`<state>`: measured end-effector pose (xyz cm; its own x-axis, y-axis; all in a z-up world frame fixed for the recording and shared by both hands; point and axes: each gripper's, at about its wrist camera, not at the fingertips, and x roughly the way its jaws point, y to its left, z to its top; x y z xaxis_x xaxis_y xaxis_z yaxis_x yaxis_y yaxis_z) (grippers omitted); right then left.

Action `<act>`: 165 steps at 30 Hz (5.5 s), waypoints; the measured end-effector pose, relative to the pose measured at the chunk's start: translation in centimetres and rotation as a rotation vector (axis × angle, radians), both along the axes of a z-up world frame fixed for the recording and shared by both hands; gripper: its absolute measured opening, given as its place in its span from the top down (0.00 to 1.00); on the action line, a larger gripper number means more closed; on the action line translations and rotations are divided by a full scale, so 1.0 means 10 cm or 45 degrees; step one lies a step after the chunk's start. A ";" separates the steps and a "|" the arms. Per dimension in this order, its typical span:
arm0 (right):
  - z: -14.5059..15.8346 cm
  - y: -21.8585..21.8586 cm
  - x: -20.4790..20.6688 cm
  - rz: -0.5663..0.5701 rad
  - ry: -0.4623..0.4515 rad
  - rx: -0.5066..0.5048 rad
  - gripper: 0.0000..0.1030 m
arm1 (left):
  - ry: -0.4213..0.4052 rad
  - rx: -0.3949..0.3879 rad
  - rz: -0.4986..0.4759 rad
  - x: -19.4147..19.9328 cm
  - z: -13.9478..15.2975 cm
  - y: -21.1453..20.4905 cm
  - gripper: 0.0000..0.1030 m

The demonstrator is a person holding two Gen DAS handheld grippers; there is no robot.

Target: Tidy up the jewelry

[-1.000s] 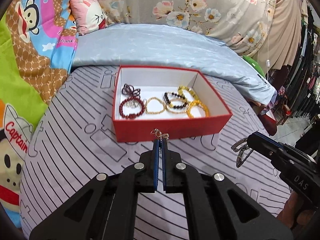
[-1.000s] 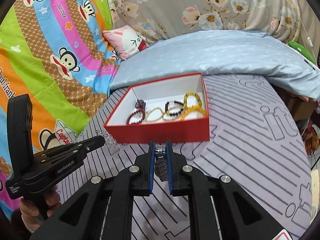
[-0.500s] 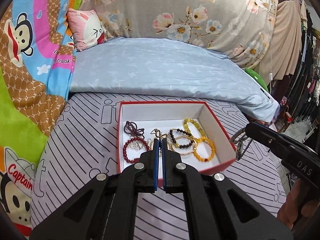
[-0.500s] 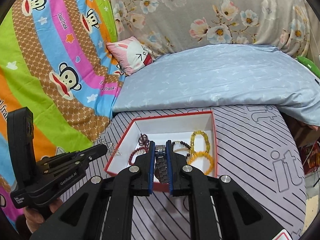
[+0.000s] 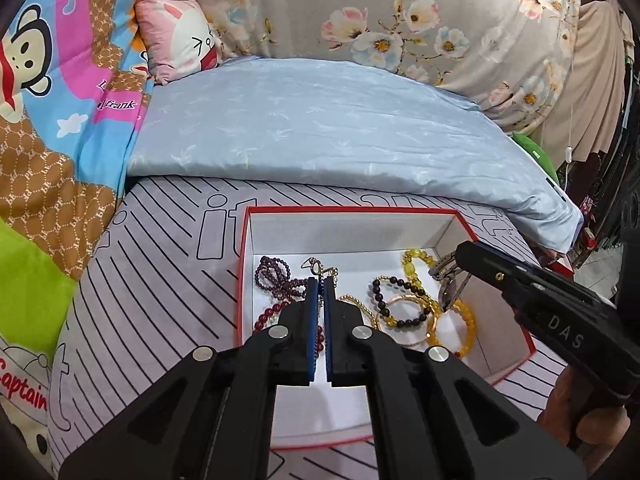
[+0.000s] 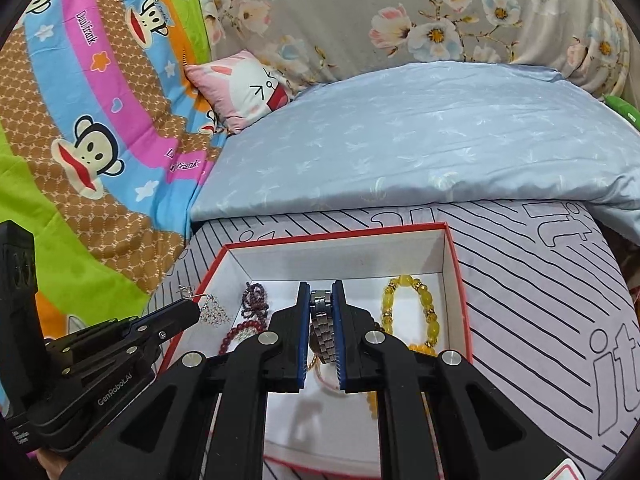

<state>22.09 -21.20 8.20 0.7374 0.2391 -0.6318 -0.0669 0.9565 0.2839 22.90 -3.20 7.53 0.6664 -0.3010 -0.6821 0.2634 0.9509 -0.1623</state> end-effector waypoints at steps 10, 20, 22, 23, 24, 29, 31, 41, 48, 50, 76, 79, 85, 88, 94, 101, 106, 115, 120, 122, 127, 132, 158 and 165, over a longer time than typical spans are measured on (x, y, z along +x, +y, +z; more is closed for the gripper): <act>-0.31 0.02 0.00 -0.018 0.044 -0.024 0.85 | 0.039 0.033 0.039 0.17 -0.27 -0.06 0.64; -0.15 -0.04 -0.36 -0.037 -0.007 -0.047 0.78 | 0.007 0.022 0.079 -0.03 -0.18 0.04 0.61; -0.12 -0.01 -0.45 -0.039 -0.023 -0.066 0.73 | -0.001 0.020 0.084 -0.10 -0.15 0.05 0.61; -0.11 0.01 -0.49 -0.038 -0.030 -0.078 0.73 | -0.006 0.024 0.087 -0.13 -0.14 0.06 0.61; -0.10 0.04 -0.53 -0.036 -0.036 -0.096 0.73 | -0.012 0.032 0.090 -0.17 -0.12 0.06 0.61; -0.08 0.13 -0.71 -0.024 -0.044 -0.124 0.71 | -0.021 0.047 0.097 -0.35 -0.11 0.05 0.61; -0.08 0.17 -0.77 -0.022 -0.045 -0.141 0.70 | -0.023 0.061 0.101 -0.42 -0.11 0.04 0.61; -0.12 0.20 -1.01 -0.038 -0.023 -0.151 0.68 | -0.024 0.086 0.114 -0.69 -0.13 0.04 0.61; -0.15 0.25 -1.10 -0.048 -0.021 -0.171 0.64 | -0.026 0.108 0.119 -0.79 -0.16 0.01 0.59; -0.15 0.26 -1.11 -0.045 -0.022 -0.175 0.64 | -0.029 0.110 0.117 -0.81 -0.17 -0.01 0.59; -0.20 0.22 -1.06 -0.147 -0.003 -0.219 0.37 | -0.096 0.177 0.227 -0.86 -0.19 0.04 0.29; -0.17 0.17 -1.09 -0.185 -0.013 -0.211 0.28 | -0.108 0.177 0.261 -0.87 -0.15 0.08 0.17; -0.13 0.17 -1.09 -0.223 -0.003 -0.276 0.25 | -0.106 0.197 0.288 -0.89 -0.12 0.10 0.10; -0.10 0.19 -1.10 -0.222 0.005 -0.297 0.25 | -0.079 0.185 0.295 -0.89 -0.11 0.12 0.10; -0.05 0.21 -1.12 -0.223 0.054 -0.296 0.25 | -0.014 0.201 0.285 -0.91 -0.10 0.13 0.10; 0.01 0.18 -1.16 -0.235 0.095 -0.254 0.25 | 0.025 0.228 0.260 -0.96 -0.05 0.10 0.10; 0.08 0.16 -1.23 -0.249 0.099 -0.234 0.25 | 0.030 0.222 0.261 -1.01 0.04 0.09 0.10; 0.21 0.16 -1.35 -0.279 0.100 -0.248 0.25 | 0.018 0.235 0.258 -1.12 0.17 0.06 0.10; 0.26 0.17 -1.41 -0.297 0.098 -0.255 0.24 | 0.024 0.241 0.258 -1.16 0.20 0.06 0.10; 0.26 0.17 -1.42 -0.296 0.102 -0.247 0.24 | 0.030 0.238 0.259 -1.16 0.20 0.07 0.10; 0.27 0.18 -1.44 -0.300 0.099 -0.240 0.24 | 0.035 0.232 0.262 -1.18 0.20 0.08 0.10; 0.27 0.19 -1.45 -0.298 0.098 -0.238 0.24 | 0.035 0.232 0.264 -1.20 0.20 0.09 0.10; 0.30 0.21 -1.45 -0.290 0.094 -0.252 0.24 | 0.044 0.235 0.265 -1.20 0.21 0.12 0.10; 0.31 0.21 -1.45 -0.292 0.093 -0.253 0.24 | 0.042 0.239 0.267 -1.19 0.21 0.12 0.10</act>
<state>7.62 -19.08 11.27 0.7086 -0.0617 -0.7030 0.1706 0.9816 0.0858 11.02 -2.04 9.63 0.6770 -0.0253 -0.7355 0.0556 0.9983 0.0168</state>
